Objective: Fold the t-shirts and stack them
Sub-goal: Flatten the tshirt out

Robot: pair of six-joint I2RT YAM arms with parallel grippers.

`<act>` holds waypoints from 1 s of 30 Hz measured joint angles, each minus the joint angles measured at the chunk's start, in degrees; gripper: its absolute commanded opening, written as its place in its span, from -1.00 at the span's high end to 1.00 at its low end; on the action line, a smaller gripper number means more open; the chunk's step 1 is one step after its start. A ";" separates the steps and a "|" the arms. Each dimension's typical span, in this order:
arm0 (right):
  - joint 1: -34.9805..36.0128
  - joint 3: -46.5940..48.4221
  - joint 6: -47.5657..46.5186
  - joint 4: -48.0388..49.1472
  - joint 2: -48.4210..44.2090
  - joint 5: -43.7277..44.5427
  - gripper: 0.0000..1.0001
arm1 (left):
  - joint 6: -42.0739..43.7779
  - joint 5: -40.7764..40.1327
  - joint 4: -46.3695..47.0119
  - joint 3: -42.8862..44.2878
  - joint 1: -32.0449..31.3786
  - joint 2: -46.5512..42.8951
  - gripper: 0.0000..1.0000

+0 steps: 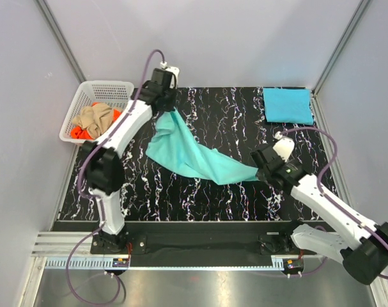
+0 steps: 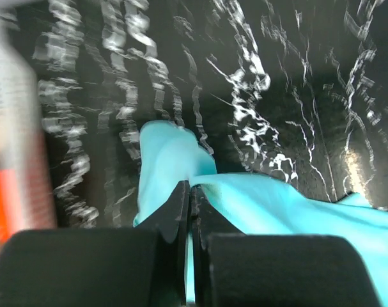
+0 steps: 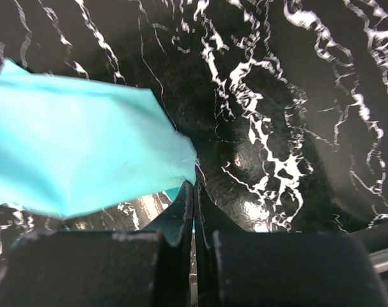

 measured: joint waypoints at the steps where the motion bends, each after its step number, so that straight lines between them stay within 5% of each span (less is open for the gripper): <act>1: -0.02 -0.48 0.09 0.90 1.46 -0.24 1.00 | -0.09 0.98 0.13 2.19 0.00 3.61 1.00; 6: -2.60 -1.22 0.00 3.32 5.49 -0.11 1.00 | -2.49 3.78 4.79 7.76 0.02 14.47 1.00; 16: -6.12 -1.22 -2.54 9.94 10.71 -0.17 1.00 | -6.14 4.17 29.07 8.11 0.20 15.28 1.00; 25: -6.25 3.98 -4.09 7.32 9.51 -1.92 1.00 | 0.02 -2.64 32.65 -11.17 -2.67 -7.74 1.00; 30: -6.27 12.20 -5.31 1.22 -0.02 -1.92 1.00 | 0.98 -2.80 26.53 -12.83 -4.96 -26.62 1.00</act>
